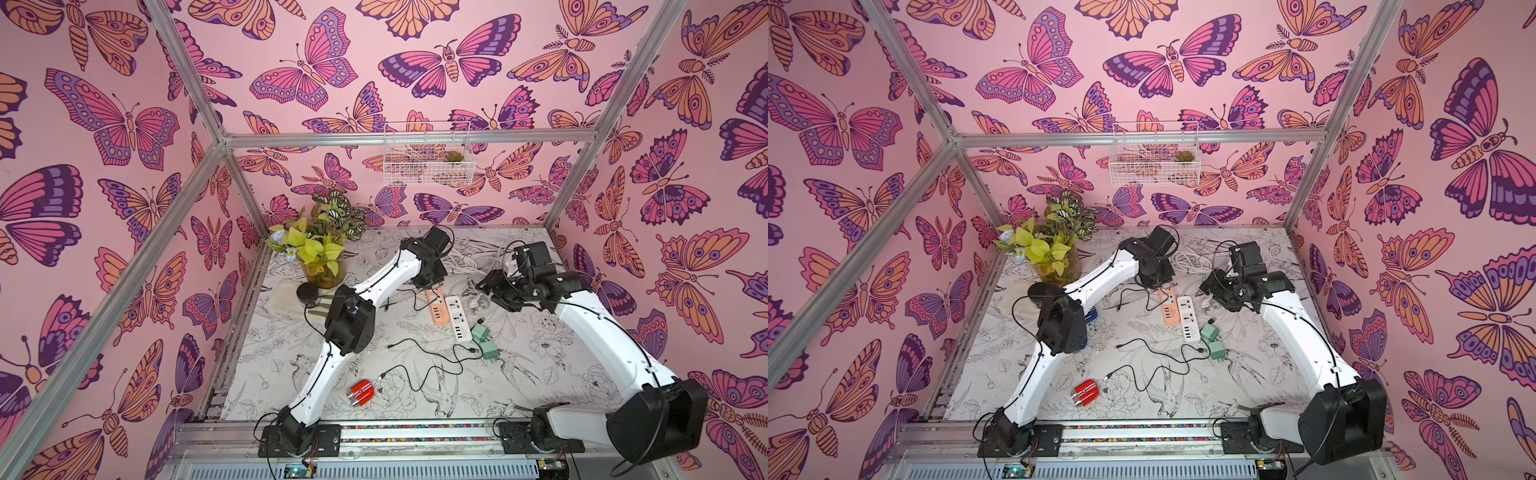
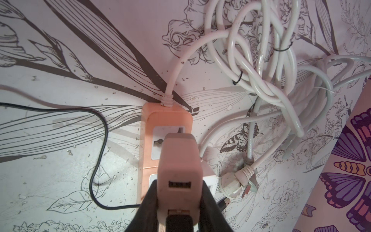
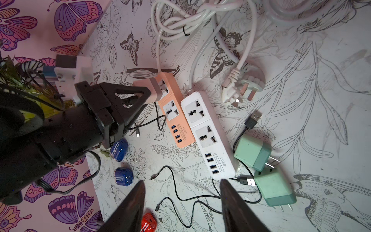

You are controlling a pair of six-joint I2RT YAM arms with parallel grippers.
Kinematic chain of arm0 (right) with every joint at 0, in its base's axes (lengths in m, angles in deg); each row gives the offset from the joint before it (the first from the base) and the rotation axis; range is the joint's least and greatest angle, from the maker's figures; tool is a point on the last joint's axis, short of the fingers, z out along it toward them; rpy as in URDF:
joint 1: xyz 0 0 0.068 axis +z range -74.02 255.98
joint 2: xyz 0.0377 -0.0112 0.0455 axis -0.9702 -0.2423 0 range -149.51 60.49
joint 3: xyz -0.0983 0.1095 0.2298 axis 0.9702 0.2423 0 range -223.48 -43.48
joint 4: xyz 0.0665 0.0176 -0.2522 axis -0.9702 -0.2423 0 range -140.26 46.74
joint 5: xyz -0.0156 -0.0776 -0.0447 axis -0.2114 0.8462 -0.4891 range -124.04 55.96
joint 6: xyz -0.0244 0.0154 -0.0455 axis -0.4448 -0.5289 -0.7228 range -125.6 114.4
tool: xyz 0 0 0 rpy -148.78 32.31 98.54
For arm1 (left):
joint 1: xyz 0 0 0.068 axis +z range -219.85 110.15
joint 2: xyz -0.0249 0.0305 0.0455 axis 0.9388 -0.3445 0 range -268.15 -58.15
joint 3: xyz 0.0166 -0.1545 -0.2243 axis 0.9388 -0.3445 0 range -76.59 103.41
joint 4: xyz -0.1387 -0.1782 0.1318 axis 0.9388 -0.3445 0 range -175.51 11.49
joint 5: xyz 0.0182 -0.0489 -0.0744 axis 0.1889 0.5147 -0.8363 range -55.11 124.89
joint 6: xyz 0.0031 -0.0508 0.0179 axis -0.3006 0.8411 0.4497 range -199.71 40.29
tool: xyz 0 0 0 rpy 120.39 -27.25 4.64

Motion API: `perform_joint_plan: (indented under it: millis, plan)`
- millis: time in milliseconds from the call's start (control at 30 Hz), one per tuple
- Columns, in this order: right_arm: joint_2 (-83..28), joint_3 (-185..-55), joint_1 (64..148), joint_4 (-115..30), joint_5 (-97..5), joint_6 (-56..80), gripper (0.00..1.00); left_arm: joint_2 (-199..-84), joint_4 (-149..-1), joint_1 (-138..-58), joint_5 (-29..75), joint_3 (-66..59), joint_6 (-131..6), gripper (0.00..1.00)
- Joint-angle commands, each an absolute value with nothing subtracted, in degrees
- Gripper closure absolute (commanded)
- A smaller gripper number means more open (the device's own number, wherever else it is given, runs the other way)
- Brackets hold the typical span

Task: Charge the electric shaver
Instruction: Insert the plug into the socket.

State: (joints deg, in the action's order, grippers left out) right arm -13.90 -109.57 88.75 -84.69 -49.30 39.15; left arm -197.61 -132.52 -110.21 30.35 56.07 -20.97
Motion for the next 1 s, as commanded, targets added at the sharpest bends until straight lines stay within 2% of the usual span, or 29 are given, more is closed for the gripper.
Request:
perform_joint_plan:
  millis: [0,433,667,967]
  plan:
    - [-13.29,-109.23,88.37,-85.98,-49.59,38.83,0.39,-200.24,-134.41,-109.93,29.88,57.03,-23.06,1.00]
    - [-13.43,-107.78,88.28,-85.99,-49.53,39.31,0.40,-201.90,-136.15,-110.45,29.45,59.55,-28.69,1.00]
    - [-14.26,-108.00,88.29,-86.97,-49.46,39.23,0.40,-205.61,-147.62,-110.54,36.00,65.21,-33.95,1.00]
    - [-14.48,-107.96,88.30,-86.90,-49.65,39.58,0.40,-202.76,-154.72,-110.45,41.14,65.14,-38.16,1.00]
